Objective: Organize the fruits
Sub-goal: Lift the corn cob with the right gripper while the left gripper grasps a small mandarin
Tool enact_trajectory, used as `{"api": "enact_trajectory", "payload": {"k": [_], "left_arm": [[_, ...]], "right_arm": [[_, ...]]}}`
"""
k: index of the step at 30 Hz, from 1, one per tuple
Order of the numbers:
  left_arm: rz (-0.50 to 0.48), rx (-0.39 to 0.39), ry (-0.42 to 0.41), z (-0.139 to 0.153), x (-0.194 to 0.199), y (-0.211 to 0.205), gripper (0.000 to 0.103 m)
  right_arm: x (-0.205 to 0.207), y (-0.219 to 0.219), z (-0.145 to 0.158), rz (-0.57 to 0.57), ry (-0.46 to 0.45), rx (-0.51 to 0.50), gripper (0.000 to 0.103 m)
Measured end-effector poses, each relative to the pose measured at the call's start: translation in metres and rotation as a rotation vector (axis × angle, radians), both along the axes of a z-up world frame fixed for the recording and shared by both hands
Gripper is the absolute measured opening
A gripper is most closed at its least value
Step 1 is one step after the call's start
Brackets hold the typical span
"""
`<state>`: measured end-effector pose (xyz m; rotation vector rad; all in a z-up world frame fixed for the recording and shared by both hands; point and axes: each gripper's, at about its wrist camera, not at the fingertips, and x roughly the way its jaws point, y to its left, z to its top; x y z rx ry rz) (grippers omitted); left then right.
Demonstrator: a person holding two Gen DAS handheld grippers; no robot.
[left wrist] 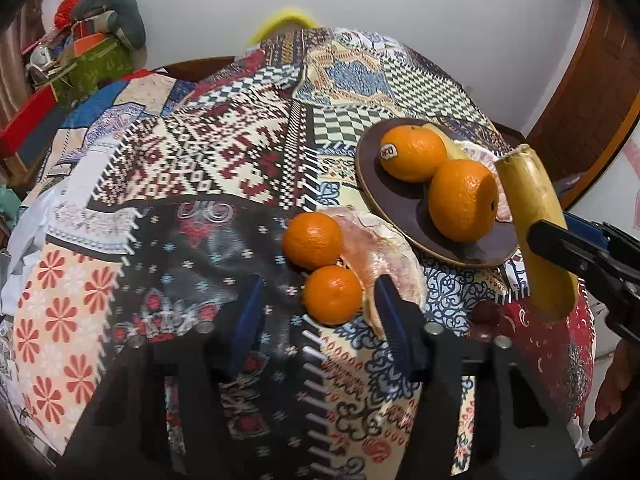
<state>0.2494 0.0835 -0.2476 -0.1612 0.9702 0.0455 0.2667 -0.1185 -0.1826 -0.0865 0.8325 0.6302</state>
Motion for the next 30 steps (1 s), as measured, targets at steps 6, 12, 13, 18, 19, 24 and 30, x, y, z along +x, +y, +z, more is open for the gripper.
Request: {"api": "enact_trajectory", "payload": {"k": [6, 12, 13, 18, 19, 24, 30], "left_arm": [[-0.008, 0.022, 0.027, -0.011, 0.01, -0.01, 0.044], [-0.009, 0.022, 0.033, -0.017, 0.011, -0.011, 0.034], [-0.011, 0.028, 0.029, -0.016, 0.01, -0.012, 0.034], [-0.026, 0.019, 0.017, -0.01, 0.006, -0.017, 0.034], [-0.03, 0.02, 0.008, -0.006, 0.004, -0.019, 0.034], [-0.05, 0.015, -0.04, 0.016, 0.001, -0.026, 0.034], [-0.076, 0.008, -0.096, 0.039, 0.004, -0.039, 0.034]], "right_arm": [[0.004, -0.015, -0.005, -0.017, 0.022, 0.022, 0.038], [0.007, -0.029, -0.007, -0.039, 0.034, 0.035, 0.038], [0.007, -0.03, -0.007, -0.041, 0.035, 0.036, 0.038], [0.01, -0.038, -0.005, -0.052, 0.031, 0.022, 0.038], [0.01, -0.04, -0.004, -0.057, 0.026, 0.02, 0.038], [0.013, -0.05, 0.005, -0.076, 0.009, 0.028, 0.038], [0.015, -0.062, 0.018, -0.097, -0.024, 0.039, 0.038]]}}
